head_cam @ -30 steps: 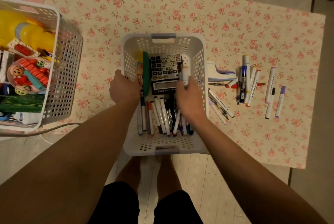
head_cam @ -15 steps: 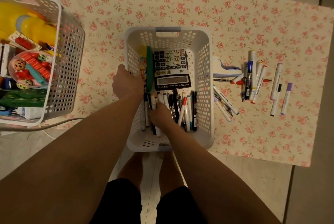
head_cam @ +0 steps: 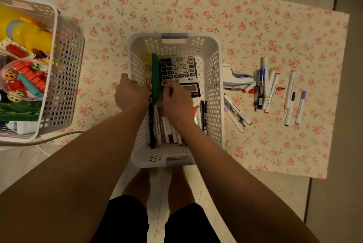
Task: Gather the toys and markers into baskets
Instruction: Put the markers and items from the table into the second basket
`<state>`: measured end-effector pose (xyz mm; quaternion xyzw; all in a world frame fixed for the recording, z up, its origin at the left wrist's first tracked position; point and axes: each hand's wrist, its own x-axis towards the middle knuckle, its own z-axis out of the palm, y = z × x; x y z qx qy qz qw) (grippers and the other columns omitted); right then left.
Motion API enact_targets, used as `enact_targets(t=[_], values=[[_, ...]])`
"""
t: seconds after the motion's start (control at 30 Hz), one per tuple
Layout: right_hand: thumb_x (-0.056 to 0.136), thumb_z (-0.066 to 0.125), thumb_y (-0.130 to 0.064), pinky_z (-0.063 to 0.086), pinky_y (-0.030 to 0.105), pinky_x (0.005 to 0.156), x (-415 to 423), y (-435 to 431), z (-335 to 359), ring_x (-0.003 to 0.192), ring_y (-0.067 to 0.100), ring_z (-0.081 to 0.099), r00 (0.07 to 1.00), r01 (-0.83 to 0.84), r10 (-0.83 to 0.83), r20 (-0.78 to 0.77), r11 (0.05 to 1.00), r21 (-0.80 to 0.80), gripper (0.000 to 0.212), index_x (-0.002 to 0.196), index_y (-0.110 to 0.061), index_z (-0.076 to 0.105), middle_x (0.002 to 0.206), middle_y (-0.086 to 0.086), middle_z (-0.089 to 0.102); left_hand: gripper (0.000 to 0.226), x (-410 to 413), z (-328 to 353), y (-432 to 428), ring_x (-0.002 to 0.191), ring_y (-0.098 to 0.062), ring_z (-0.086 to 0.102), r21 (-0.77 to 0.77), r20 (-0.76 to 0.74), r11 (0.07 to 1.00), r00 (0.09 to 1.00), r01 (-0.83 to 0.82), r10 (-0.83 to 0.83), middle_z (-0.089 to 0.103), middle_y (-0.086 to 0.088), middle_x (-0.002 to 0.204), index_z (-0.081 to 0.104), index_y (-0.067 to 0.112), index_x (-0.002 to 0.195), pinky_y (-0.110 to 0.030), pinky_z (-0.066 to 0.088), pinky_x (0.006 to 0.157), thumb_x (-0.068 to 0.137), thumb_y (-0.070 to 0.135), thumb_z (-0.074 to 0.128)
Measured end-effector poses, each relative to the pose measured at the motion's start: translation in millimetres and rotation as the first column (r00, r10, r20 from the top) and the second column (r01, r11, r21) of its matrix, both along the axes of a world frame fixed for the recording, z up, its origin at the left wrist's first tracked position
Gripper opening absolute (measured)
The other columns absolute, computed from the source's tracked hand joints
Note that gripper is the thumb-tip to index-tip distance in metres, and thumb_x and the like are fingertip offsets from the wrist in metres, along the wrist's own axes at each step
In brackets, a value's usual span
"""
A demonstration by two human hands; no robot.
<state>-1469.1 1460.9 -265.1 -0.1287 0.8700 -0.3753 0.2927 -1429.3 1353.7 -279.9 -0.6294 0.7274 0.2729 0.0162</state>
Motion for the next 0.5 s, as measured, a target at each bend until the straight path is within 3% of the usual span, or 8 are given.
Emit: enact_targets(t=[0.13,0.27,0.37,0.43,0.5], values=[[0.097,0.046,-0.012,0.040,0.031,0.051,-51.1,-1.9,30.5,0.054,0.009,0.049,0.981,0.090,-0.122,-0.150,0.975,-0.205,0.018,0.092,-0.009,0.063,0.069,-0.001,0.060,0.022,0.6,2.5,1.0,0.091,-0.033,0.060,-0.009,0.002,1.000,1.000,0.020,-0.020,0.063,-0.015,0.100,0.053,0.006,0.101,-0.037,0.045,0.069,0.083,0.017,0.051],[0.098,0.044,-0.013,0.030,0.026,0.046,-96.6,23.6,32.7,0.046,0.004,0.039,0.926,0.185,-0.243,-0.289,0.959,-0.214,0.020,0.094,-0.009,0.062,0.065,-0.002,0.057,0.020,0.1,3.3,2.6,0.085,-0.033,0.060,-0.031,-0.011,0.999,1.000,0.024,-0.024,0.063,-0.016,0.094,0.053,0.003,0.099,-0.038,0.047,0.067,0.083,0.016,0.051],[0.098,0.041,-0.017,0.030,0.026,0.048,-116.3,59.5,12.3,0.051,0.011,0.046,0.913,0.213,-0.215,-0.345,0.976,-0.044,0.022,0.093,-0.007,0.060,0.066,0.000,0.058,0.016,-0.5,5.2,3.4,0.082,-0.031,0.059,-0.039,-0.004,0.999,1.000,0.025,-0.026,0.061,-0.014,0.091,0.052,0.005,0.097,-0.036,0.044,0.065,0.083,0.013,0.050],[0.098,0.041,-0.020,0.034,0.028,0.054,-121.6,86.5,-6.9,0.063,0.023,0.054,0.935,0.180,-0.117,-0.336,0.970,0.161,0.024,0.094,-0.007,0.059,0.074,0.005,0.060,0.010,0.2,4.9,3.3,0.076,-0.028,0.055,-0.038,-0.012,0.999,0.999,0.033,-0.033,0.059,-0.011,0.086,0.049,0.007,0.091,-0.035,0.043,0.063,0.083,0.012,0.049],[0.096,0.044,-0.022,0.035,0.030,0.058,-120.1,114.5,-28.3,0.073,0.031,0.057,0.966,0.069,0.042,-0.254,0.908,0.414,0.022,0.095,-0.007,0.060,0.081,0.009,0.060,0.007,0.3,4.5,3.5,0.071,-0.026,0.050,-0.040,-0.017,0.999,0.999,0.037,-0.038,0.053,-0.009,0.080,0.045,0.008,0.087,-0.034,0.042,0.062,0.082,0.011,0.049]])
